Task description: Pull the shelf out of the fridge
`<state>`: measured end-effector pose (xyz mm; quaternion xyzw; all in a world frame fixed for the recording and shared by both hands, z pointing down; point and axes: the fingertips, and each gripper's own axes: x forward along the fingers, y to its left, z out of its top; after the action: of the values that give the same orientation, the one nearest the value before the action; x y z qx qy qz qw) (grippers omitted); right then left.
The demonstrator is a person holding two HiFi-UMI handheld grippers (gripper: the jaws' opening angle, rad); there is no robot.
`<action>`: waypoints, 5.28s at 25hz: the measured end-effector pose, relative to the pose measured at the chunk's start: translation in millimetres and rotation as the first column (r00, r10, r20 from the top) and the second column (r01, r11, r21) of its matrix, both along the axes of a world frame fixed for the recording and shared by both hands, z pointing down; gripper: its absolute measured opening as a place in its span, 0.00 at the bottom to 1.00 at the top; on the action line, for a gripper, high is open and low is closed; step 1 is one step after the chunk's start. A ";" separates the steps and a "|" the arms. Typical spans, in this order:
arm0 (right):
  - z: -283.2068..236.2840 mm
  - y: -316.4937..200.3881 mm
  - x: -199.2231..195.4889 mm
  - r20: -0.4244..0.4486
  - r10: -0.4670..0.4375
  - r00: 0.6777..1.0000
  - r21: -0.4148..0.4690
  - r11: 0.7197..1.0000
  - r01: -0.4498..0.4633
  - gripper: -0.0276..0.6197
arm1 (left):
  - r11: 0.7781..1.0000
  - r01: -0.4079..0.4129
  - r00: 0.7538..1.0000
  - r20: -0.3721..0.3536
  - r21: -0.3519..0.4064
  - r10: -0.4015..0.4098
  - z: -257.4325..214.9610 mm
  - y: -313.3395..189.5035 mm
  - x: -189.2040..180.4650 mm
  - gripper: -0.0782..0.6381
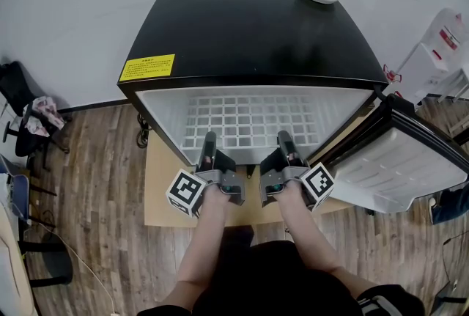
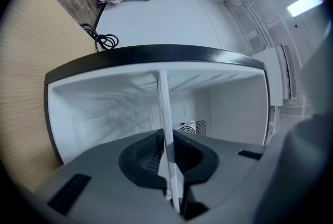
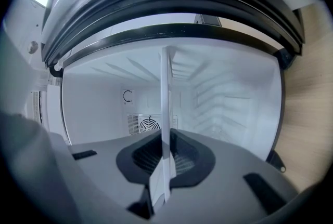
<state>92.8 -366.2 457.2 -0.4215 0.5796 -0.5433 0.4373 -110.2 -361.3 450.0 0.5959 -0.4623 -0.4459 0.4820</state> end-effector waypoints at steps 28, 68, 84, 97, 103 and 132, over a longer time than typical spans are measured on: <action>2.6 33.9 0.8 -0.018 -0.026 0.999 0.000 1.000 0.026 0.06 | 1.000 0.028 0.999 -0.016 -0.004 -0.028 1.1 33.0 0.4 0.15; 3.5 49.9 1.6 -0.005 -0.019 1.000 -0.001 1.000 0.019 0.06 | 1.000 0.014 1.000 -0.018 -0.013 -0.015 2.8 47.6 1.0 0.15; 2.2 60.9 1.8 0.001 -0.024 1.000 -0.008 1.000 0.024 0.06 | 1.000 0.014 0.999 -0.031 -0.011 -0.015 1.4 58.6 1.0 0.14; 1.8 69.8 2.3 0.002 -0.023 1.000 -0.017 1.000 0.023 0.06 | 1.000 0.011 0.999 -0.032 -0.005 -0.011 0.3 67.4 1.1 0.14; 0.7 72.5 2.1 0.013 -0.022 1.000 -0.009 1.000 0.023 0.06 | 1.000 0.010 1.000 -0.029 -0.003 -0.010 0.1 70.6 1.5 0.14; 0.7 98.7 2.0 0.006 -0.023 1.000 -0.018 1.000 0.023 0.06 | 1.000 0.008 0.999 -0.031 0.004 -0.008 -0.8 97.6 1.7 0.14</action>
<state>94.9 -267.5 457.9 -0.4174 0.5781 -0.5547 0.4287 -108.5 -263.7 449.2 0.5881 -0.4561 -0.4582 0.4860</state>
